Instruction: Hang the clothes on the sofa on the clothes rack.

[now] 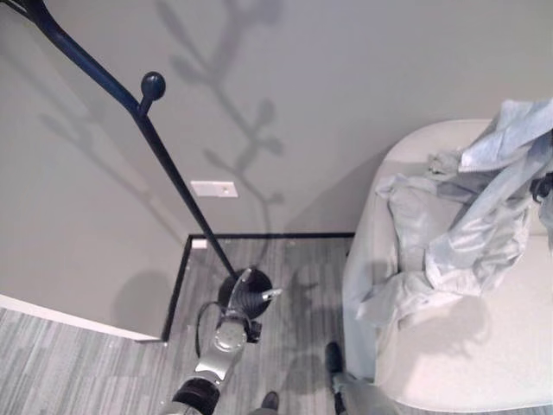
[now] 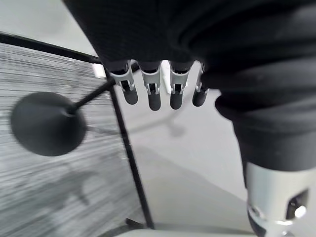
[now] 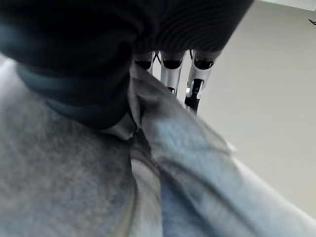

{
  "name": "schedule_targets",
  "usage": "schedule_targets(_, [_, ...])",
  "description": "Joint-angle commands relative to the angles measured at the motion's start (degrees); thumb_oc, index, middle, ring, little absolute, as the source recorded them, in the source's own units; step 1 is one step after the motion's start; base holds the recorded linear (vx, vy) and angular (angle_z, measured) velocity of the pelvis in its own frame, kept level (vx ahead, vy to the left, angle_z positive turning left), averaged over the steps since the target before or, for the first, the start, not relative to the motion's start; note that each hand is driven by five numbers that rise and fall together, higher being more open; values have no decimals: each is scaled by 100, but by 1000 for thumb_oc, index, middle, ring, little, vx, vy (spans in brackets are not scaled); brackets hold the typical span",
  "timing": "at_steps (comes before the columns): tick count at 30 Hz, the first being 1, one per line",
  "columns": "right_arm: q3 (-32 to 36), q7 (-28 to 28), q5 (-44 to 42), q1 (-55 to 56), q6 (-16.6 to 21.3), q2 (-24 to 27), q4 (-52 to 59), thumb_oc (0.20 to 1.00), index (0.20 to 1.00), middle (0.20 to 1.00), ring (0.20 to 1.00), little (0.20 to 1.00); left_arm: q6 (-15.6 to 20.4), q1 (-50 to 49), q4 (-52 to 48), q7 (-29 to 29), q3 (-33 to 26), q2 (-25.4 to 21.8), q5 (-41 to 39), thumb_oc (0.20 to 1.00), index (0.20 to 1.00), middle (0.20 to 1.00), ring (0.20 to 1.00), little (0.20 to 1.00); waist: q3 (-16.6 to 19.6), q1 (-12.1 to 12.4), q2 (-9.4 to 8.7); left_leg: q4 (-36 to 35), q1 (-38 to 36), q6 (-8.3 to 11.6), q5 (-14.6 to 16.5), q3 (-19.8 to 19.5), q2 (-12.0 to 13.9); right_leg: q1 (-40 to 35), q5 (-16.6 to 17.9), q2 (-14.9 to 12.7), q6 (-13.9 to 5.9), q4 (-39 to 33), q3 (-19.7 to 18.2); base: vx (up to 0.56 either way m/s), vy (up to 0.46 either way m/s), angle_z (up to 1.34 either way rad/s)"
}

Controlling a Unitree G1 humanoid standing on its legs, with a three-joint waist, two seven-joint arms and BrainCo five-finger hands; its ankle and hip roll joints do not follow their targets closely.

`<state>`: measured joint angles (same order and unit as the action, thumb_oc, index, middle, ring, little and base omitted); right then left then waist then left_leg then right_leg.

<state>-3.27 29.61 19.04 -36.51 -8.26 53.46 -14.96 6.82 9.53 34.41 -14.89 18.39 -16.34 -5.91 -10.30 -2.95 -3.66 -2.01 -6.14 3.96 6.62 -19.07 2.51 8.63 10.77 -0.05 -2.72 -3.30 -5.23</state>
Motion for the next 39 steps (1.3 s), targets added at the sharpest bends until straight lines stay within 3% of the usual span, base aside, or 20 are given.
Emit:
schedule_targets(1, [-295, 253, -483, -1045, 431, 565, 288, 200, 200, 200, 200, 200, 158, 381, -96, -43, 339, -174, 131, 1000, 1000, 1000, 1000, 1000, 466, 96, -149, -299, 1, -189, 176, 36, 187, 163, -664, -423, -493, 599, -297, -17, 16, -7])
schedule_targets(12, [-1348, 115, -1352, -2867, 859, 560, 636, 200, 200, 200, 200, 200, 132, 1189, -25, -123, 842, -52, 345, 1000, 1000, 1000, 1000, 1000, 624, -2, -211, -299, -124, -197, 213, 175, 164, 91, -591, -412, -523, 558, -405, -17, 15, -10])
schedule_targets(20, [-2081, 63, -2093, -4032, 1041, 110, 212, 200, 200, 200, 200, 200, 158, 1541, 195, -238, 1160, 91, 448, 1000, 1000, 1000, 1000, 1000, 712, -23, -241, -299, -195, -229, 223, 251, 105, 68, -498, -411, -537, 517, -505, -10, 14, -12])
schedule_targets(28, [-2873, 142, -2702, -5420, 1098, -513, -900, 200, 200, 200, 200, 200, 120, 2151, 622, -295, 1575, 384, 379, 1000, 1000, 1000, 1000, 1000, 778, -87, -232, -299, -235, -229, 208, 229, 84, 87, -509, -385, -526, 576, -531, -1, -3, -3])
schedule_targets(30, [-3246, 123, -2977, -6069, 1085, -876, -1711, 200, 200, 200, 200, 200, 141, 2423, 699, -257, 1754, 454, 284, 1000, 1000, 1000, 1000, 1000, 813, -107, -234, -299, -235, -222, 196, 223, 84, 86, -508, -368, -519, 578, -540, 0, 0, 0])
schedule_targets(39, [-4103, -6, -3553, -7525, 1056, -1477, -3553, 200, 200, 200, 200, 200, 149, 2966, 852, -256, 2121, 602, 196, 1000, 1000, 1000, 1000, 1000, 864, -150, -216, -299, -178, -183, 144, 157, 88, 85, -497, -361, -517, 569, -465, 5, -5, 0])
